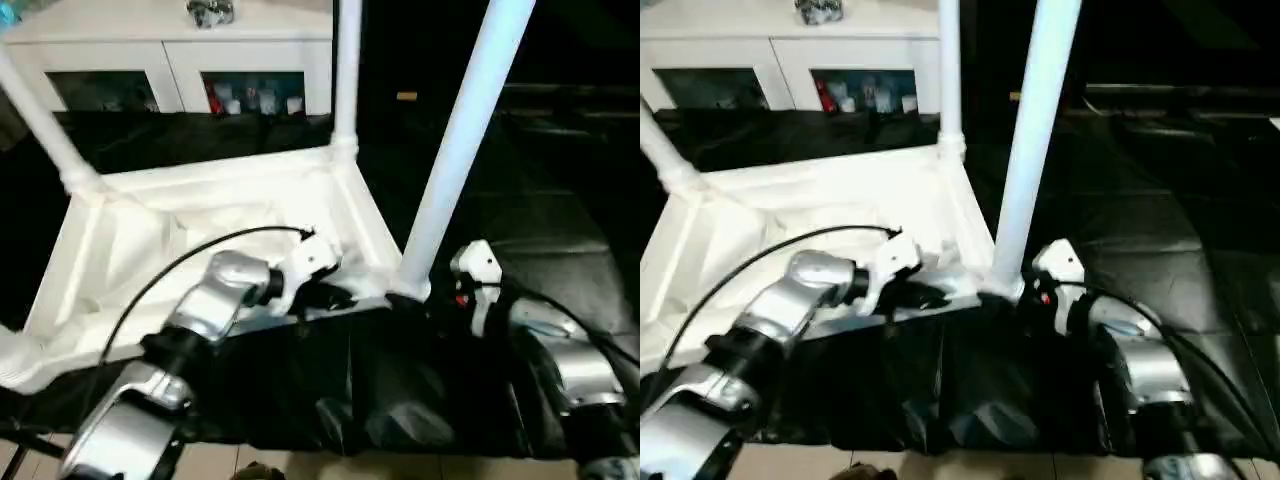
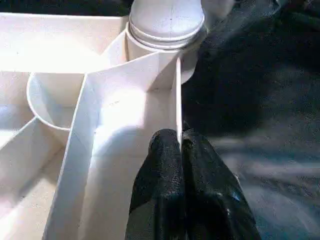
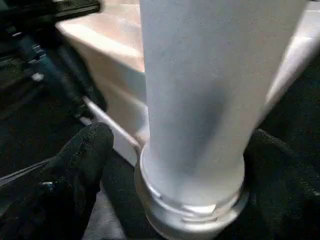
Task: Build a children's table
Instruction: Rotate leg to tighten
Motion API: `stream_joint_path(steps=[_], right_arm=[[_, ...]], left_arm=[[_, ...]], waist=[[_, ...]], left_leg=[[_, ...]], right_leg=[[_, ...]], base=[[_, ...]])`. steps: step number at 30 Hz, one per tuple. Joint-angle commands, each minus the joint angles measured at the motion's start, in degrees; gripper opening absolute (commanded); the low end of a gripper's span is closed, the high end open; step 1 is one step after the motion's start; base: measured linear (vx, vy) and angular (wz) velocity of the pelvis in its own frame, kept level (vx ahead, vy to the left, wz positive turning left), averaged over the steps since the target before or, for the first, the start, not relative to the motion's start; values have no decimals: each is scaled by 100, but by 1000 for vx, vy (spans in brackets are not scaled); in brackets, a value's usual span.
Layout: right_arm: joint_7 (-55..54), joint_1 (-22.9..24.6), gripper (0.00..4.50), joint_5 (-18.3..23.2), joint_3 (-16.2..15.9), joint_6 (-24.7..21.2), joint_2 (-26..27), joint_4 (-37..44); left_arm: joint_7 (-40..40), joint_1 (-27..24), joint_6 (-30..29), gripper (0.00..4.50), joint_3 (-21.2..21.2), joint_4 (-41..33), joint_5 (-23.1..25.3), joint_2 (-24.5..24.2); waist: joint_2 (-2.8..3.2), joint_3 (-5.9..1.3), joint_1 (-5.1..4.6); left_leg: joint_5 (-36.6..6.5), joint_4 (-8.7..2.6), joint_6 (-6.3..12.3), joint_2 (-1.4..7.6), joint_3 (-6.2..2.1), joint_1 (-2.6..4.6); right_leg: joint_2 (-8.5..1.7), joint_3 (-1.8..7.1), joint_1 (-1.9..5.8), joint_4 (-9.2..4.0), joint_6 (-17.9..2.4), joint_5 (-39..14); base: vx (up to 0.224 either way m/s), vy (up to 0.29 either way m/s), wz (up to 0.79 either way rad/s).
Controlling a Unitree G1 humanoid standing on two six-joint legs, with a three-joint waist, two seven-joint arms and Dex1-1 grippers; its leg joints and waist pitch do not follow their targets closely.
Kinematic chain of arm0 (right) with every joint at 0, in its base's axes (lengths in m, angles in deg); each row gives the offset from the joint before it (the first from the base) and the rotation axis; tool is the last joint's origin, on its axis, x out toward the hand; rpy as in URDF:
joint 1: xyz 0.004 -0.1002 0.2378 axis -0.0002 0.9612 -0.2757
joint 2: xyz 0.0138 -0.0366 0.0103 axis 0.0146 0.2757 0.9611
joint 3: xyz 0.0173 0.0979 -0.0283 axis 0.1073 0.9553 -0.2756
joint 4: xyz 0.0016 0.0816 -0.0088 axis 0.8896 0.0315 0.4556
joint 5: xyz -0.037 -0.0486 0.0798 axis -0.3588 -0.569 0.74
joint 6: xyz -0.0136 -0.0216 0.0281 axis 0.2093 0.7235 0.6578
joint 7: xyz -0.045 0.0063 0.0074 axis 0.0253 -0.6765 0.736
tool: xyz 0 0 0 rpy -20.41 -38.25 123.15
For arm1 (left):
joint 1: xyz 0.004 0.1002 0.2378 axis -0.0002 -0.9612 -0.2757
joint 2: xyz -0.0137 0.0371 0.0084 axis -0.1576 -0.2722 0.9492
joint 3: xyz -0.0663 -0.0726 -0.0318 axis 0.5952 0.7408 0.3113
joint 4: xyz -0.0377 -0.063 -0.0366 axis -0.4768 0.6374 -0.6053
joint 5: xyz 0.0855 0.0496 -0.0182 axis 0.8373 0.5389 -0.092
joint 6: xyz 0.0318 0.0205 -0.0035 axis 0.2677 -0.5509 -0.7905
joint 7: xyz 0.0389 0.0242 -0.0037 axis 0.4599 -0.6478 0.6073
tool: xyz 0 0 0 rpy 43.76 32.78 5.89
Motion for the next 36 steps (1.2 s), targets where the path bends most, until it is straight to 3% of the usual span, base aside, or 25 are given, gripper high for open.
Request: stream_joint_path(steps=[1, 4, 9, 20, 26, 30, 33, 34, 36], right_arm=[[355, 67, 429, 52, -242, -55, -28, 177], [733, 140, 429, 82, -353, -108, -201, 316], [943, 93, 384, 132, -443, -220, -308, 327], [1115, 42, 291, -22, -622, -146, -385, 218], [1072, 59, 267, -13, -676, -149, -317, 200], [615, 55, 265, 19, -478, -124, -33, 117], [-580, -172, 264, -112, -116, -151, 393, -289], [-580, -172, 264, -112, -116, -151, 393, -289], [-1158, -288, 264, -164, 52, -171, 589, -485]], left_arm=[[-157, 17, 113, 0, -76, -228, -60, -6], [-592, -25, 25, 0, -151, -381, -178, -161], [-874, -44, -90, 0, -204, -509, -233, -252], [-993, -57, -166, 0, -243, -567, -244, -321], [-934, -81, -183, 0, -248, -571, -192, -316], [-488, -48, -264, 0, -164, -478, -113, -170], [426, 97, -428, 0, 46, -202, 31, 145], [426, 97, -428, 0, 46, -202, 31, 145], [823, 170, -586, 0, 125, -124, 85, 301]], waist=[[-67, -364, 37], [-69, -355, 82], [-55, -365, 122], [-77, -377, 138], [-79, -382, 131], [-76, -381, 124], [-85, -351, 63], [-92, -356, 51], [-75, -345, 21]], left_leg=[[-1466, -415, 353, 346, -174, 120], [-1540, -420, 315, 362, -168, 139], [-1509, -422, 271, 367, -172, 151], [-1331, -398, 328, 353, -171, 128], [-1327, -392, 316, 349, -170, 132], [-1320, -388, 326, 348, -167, 132], [-1567, -417, 124, 327, -178, 146], [-1634, -424, 51, 315, -199, 157], [-1694, -434, 30, 317, -194, 160]], right_leg=[[-356, 204, 239, -401, -1382, -1224], [-363, 217, 226, -411, -1364, -1351], [-364, 219, 215, -391, -1404, -1265], [-366, 210, 238, -367, -1420, -1144], [-365, 211, 239, -367, -1415, -1147], [-363, 210, 228, -364, -1438, -1119], [-372, 214, 203, -422, -1326, -1642], [-381, 197, 225, -449, -1241, -1866], [-375, 211, 193, -460, -1184, -1957]], base=[[0, 0, 0], [0, 0, 0], [0, 0, 0], [0, 0, 0], [0, 0, 0], [0, 0, 0], [0, 0, 0], [0, 0, 0], [0, 0, 0]])
